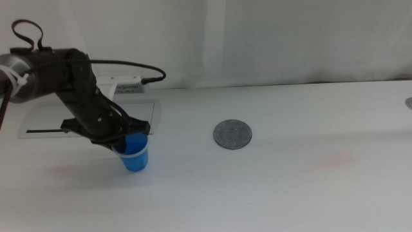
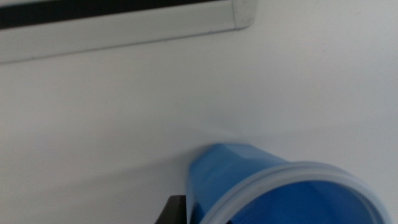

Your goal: Place an empty cup on a cup mat.

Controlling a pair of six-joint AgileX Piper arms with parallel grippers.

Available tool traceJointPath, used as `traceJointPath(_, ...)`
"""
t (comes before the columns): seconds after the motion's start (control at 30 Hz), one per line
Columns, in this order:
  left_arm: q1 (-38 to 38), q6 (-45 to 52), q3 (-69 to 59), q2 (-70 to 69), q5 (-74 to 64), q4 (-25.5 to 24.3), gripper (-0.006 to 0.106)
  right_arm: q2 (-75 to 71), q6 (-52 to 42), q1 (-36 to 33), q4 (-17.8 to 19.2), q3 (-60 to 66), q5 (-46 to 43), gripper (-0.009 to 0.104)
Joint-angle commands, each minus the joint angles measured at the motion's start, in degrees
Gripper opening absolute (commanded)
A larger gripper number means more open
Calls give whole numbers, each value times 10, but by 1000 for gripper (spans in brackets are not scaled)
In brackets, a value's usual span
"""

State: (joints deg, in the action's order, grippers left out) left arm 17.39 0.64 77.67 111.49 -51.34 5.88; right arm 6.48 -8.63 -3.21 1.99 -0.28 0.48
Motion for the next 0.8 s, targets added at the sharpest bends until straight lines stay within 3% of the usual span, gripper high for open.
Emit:
traceJointPath(0.0,8,2,28,-6,-18,10,-3,-1,-2,4,3,9,0,-3)
traceJointPath(0.37,85,-3,267,11,-77,14,-3,-1,-2,4,3,9,0,-3)
traceJointPath(0.77,177,-22,509,171,-173,14,-3,-1,-2,4,3,9,0,-3)
